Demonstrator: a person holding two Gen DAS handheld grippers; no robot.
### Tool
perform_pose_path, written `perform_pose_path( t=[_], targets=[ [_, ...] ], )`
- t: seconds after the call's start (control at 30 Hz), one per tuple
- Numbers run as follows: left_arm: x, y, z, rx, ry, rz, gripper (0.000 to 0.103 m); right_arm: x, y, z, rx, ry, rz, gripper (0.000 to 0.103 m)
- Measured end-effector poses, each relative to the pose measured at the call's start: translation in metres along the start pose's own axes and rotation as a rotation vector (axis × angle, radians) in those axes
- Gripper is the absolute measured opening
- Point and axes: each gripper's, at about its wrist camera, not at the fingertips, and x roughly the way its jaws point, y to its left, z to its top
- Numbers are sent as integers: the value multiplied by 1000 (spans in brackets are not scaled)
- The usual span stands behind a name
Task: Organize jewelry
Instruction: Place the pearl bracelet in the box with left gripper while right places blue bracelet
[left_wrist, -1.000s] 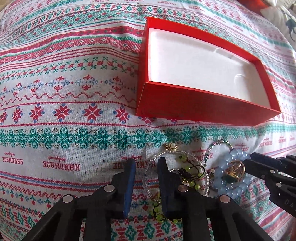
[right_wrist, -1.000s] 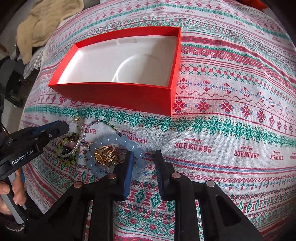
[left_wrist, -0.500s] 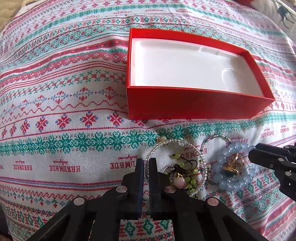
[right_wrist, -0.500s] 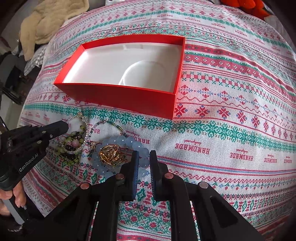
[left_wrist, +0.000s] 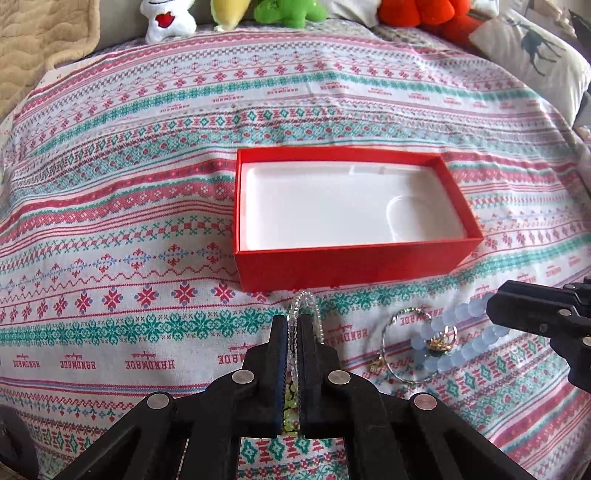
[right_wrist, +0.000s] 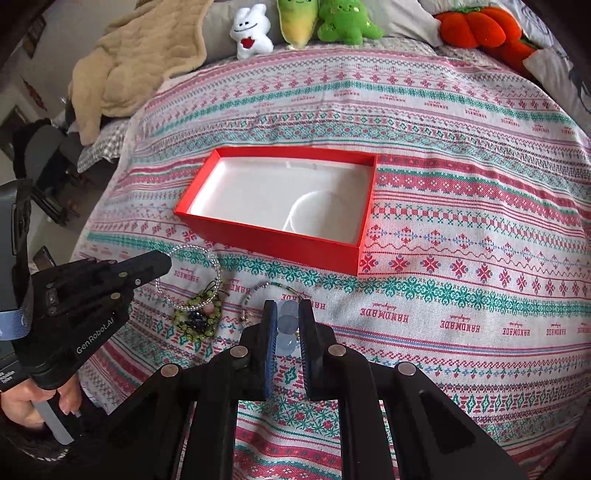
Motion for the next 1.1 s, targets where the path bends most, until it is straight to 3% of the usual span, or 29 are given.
perform_pose_path(
  t=[0.37, 0.8, 0.87, 1.1],
  targets=[
    [-25, -9, 27, -32, -117, -98, 0, -41, 0, 27, 46, -132, 42, 12],
    [2, -1, 70, -187, -128, -382, 0, -57, -14, 54, 90, -242, 85, 12],
    [12, 3, 72, -211, -119, -372, 0, -55, -15, 59, 87, -255, 82, 12],
    [51, 16, 65, -208, -48, -187, 0, -32, -3, 75, 58, -246, 70, 12]
  ],
)
